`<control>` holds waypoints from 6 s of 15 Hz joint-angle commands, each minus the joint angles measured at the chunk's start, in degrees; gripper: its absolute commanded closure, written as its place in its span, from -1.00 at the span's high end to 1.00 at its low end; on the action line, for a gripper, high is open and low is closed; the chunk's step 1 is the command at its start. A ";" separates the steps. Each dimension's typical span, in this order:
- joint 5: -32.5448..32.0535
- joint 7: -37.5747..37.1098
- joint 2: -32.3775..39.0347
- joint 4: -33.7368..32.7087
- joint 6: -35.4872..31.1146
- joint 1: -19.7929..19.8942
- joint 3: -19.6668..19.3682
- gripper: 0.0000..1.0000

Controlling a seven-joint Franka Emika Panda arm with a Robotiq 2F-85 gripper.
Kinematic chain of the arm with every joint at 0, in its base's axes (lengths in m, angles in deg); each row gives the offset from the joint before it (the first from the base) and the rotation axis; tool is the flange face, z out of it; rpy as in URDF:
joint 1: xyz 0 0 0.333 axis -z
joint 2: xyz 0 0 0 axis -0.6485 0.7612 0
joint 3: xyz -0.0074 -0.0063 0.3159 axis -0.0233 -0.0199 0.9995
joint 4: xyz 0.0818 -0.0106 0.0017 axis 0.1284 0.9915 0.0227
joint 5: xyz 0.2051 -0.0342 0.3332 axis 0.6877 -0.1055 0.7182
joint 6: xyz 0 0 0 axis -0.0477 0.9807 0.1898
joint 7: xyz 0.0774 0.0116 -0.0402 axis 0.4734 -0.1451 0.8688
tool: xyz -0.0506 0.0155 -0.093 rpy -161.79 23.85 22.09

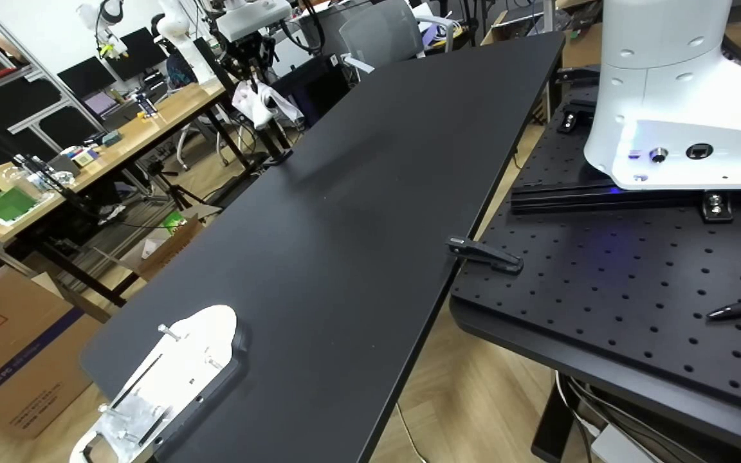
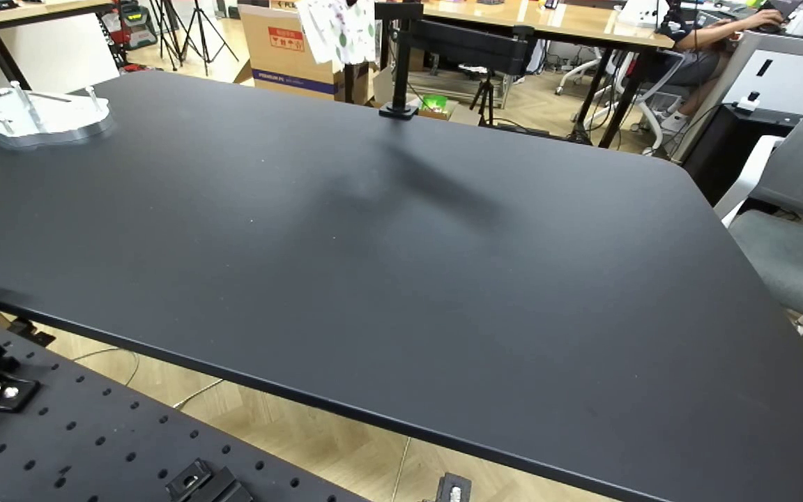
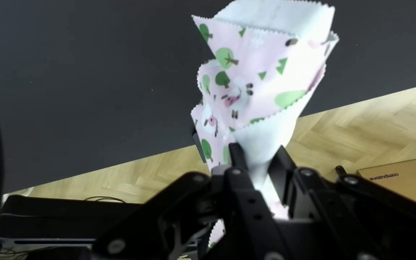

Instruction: Hang the white cloth on the extended black object, take it down, and hang it again

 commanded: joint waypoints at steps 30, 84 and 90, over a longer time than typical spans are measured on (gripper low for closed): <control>-6.19 0.88 -20.05 21.02 -0.91 3.51 5.53 0.51; 4.50 15.64 0.00 1.63 -6.38 4.36 5.46 -0.98; 4.79 15.90 -1.11 2.32 -6.27 4.24 5.93 -0.99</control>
